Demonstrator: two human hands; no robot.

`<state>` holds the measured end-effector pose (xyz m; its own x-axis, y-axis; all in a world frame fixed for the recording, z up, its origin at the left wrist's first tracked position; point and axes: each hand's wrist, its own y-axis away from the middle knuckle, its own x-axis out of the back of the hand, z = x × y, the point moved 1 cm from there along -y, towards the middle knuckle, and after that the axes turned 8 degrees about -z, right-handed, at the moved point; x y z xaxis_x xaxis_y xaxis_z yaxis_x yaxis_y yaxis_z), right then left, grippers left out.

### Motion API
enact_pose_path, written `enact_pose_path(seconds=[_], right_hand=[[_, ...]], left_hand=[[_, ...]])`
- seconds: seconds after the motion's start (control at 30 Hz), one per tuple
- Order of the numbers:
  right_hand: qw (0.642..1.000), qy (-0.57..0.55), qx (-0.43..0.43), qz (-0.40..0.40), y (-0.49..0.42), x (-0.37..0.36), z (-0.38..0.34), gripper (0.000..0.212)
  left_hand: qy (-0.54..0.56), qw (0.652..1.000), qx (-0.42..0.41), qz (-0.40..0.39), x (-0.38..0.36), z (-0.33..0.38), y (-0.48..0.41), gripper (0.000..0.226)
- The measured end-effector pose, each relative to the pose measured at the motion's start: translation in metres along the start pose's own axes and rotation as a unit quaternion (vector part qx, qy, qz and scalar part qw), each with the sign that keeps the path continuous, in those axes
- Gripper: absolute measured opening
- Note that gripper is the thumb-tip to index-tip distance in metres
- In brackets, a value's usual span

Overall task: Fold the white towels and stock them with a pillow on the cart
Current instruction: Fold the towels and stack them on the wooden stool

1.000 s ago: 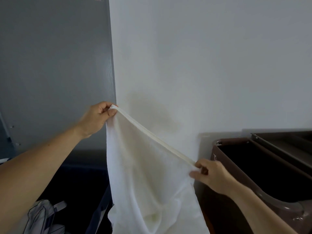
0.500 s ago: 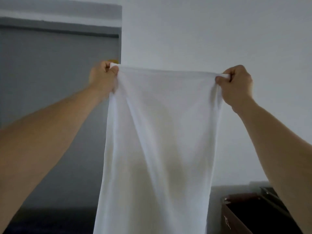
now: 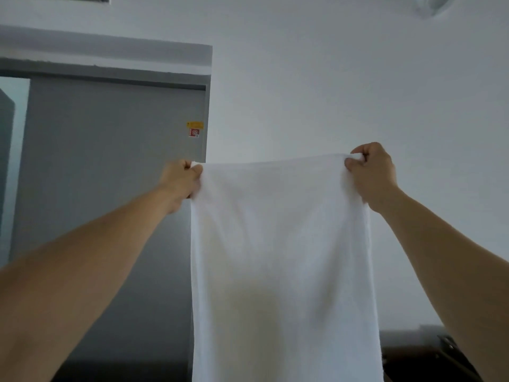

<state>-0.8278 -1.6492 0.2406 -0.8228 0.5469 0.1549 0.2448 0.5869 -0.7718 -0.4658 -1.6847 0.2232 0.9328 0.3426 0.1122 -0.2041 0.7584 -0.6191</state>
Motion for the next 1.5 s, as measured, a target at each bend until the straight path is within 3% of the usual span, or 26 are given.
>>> enact_pose_path(seconds=[0.2,0.3,0.43,0.63,0.73,0.97,1.2,1.33,1.43,1.5], right_hand=[[0.991,0.049,-0.059,-0.105,0.006,-0.003,0.045,0.045],[0.983,0.078,-0.089,-0.144,0.012,-0.010,0.075,0.034],[0.980,0.133,-0.101,-0.110,0.009,-0.027,0.095,0.014],[0.996,0.080,-0.027,0.035,-0.029,-0.013,0.047,0.018],[0.999,0.017,-0.019,0.043,-0.033,0.004,0.020,0.016],[0.999,-0.038,0.019,0.021,0.020,0.034,-0.010,0.013],[0.998,-0.061,0.002,-0.016,0.143,0.085,-0.030,0.014],[0.992,-0.024,-0.096,-0.077,0.241,0.101,-0.009,0.017],[0.972,-0.009,-0.189,-0.137,0.318,0.104,0.011,0.019],[0.953,0.005,-0.245,-0.180,0.362,0.110,0.024,0.013]], left_hand=[[-0.056,0.998,0.016,-0.034,-0.018,-0.050,0.012,0.014],[-0.092,0.992,0.049,-0.070,-0.025,-0.082,0.008,0.023],[-0.169,0.982,0.042,-0.072,-0.038,-0.095,-0.010,0.027],[-0.122,0.992,-0.011,0.019,-0.047,-0.020,-0.038,0.010],[-0.091,0.992,-0.036,0.074,-0.039,0.026,-0.030,0.009],[-0.028,0.996,-0.023,0.087,-0.009,0.048,0.030,0.011],[0.022,0.999,-0.013,0.024,0.042,0.039,0.163,0.006],[0.010,0.996,0.036,-0.082,0.069,-0.007,0.267,0.014],[-0.014,0.979,0.126,-0.157,0.079,-0.051,0.341,0.004],[-0.029,0.965,0.182,-0.187,0.082,-0.074,0.383,0.016]])
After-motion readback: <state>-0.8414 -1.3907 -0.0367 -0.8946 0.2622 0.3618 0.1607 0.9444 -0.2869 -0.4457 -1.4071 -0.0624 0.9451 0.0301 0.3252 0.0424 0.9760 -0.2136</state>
